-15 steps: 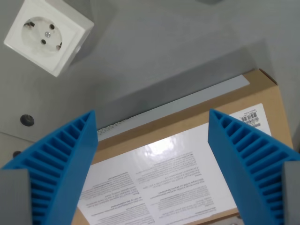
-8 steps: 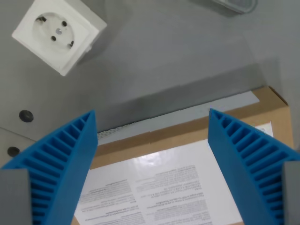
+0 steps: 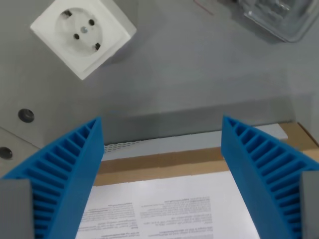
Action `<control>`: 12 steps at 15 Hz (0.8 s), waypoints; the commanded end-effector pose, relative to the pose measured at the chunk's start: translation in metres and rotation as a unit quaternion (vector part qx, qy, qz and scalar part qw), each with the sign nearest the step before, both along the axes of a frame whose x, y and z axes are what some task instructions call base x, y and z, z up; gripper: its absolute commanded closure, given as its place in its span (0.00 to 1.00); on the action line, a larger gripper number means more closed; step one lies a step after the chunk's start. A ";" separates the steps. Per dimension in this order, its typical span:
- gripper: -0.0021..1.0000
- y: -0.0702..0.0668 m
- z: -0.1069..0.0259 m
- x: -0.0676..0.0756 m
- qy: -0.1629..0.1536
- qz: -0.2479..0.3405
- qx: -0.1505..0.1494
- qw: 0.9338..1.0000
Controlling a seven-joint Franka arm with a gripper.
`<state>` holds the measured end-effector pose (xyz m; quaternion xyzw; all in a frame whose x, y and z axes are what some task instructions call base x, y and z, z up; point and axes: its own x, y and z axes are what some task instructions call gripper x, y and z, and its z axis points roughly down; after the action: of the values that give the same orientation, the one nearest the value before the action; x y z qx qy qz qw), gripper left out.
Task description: Move above the white socket
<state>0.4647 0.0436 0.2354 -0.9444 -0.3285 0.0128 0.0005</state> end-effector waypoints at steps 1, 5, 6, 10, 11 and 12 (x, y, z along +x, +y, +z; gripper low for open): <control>0.00 0.009 -0.008 -0.006 -0.056 0.152 0.039 0.986; 0.00 0.021 -0.018 -0.006 -0.054 0.203 0.041 0.977; 0.00 0.024 -0.020 -0.006 -0.053 0.213 0.042 0.975; 0.00 0.036 -0.030 -0.005 -0.057 0.260 0.047 0.963; 0.00 0.039 -0.033 -0.005 -0.057 0.268 0.047 0.961; 0.00 0.041 -0.035 -0.005 -0.059 0.274 0.048 0.959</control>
<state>0.4639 0.0833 0.2044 -0.8832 -0.4690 0.0035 -0.0011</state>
